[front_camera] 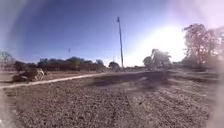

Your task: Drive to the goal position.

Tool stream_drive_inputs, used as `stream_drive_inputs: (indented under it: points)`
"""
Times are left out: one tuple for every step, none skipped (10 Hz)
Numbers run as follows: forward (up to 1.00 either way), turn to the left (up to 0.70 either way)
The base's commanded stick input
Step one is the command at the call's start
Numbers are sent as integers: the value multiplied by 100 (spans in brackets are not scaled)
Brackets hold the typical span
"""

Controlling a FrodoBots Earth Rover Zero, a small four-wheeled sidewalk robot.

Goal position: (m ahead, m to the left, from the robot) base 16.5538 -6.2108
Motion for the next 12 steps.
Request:
stream_drive_inputs:
  points:
    - [50,0]
    - [50,0]
    - [50,0]
    - [50,0]
    - [50,0]
    - [50,0]
    - [50,7]
    - [50,31]
    - [50,0]
    - [50,0]
    - [50,0]
    - [50,0]
